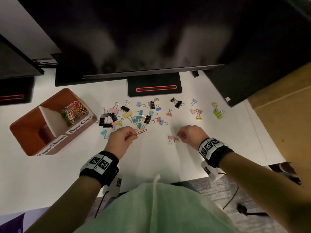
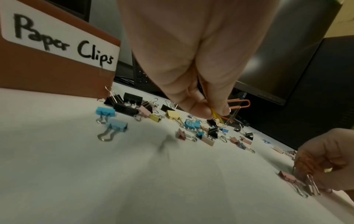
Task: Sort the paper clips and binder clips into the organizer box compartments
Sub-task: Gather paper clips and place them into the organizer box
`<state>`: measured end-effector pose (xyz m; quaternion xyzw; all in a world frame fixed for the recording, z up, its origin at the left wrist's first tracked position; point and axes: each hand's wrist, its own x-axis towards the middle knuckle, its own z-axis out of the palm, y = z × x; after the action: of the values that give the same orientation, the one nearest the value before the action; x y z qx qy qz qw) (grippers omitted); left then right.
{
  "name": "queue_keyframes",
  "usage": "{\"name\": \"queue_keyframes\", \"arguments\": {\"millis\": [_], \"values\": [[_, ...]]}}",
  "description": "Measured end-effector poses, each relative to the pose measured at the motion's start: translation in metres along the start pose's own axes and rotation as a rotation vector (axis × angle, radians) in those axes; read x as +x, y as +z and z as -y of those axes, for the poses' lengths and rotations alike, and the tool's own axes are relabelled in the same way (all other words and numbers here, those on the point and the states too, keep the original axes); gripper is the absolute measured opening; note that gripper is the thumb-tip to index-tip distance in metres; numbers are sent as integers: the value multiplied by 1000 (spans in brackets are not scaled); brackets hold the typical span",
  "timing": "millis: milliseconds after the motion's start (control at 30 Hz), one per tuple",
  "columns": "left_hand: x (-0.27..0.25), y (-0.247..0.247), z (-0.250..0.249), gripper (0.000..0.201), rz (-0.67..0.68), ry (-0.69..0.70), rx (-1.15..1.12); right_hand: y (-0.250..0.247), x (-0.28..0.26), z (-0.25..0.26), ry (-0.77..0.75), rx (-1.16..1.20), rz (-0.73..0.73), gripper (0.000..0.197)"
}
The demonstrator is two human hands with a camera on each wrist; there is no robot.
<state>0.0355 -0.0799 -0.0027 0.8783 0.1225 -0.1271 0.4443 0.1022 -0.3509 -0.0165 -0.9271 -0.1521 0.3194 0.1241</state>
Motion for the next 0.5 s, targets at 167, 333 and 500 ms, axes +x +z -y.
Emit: {"name": "queue_keyframes", "arguments": {"millis": [167, 333, 500], "values": [[-8, -32, 8, 9, -10, 39, -42, -1, 0, 12, 107, 105, -149, 18], [-15, -92, 26, 8, -90, 69, -68, -22, 8, 58, 17, 104, -334, 10], [-16, -169, 45, 7, -303, -7, -58, -49, 34, 162, -217, 128, -377, 15]]}}
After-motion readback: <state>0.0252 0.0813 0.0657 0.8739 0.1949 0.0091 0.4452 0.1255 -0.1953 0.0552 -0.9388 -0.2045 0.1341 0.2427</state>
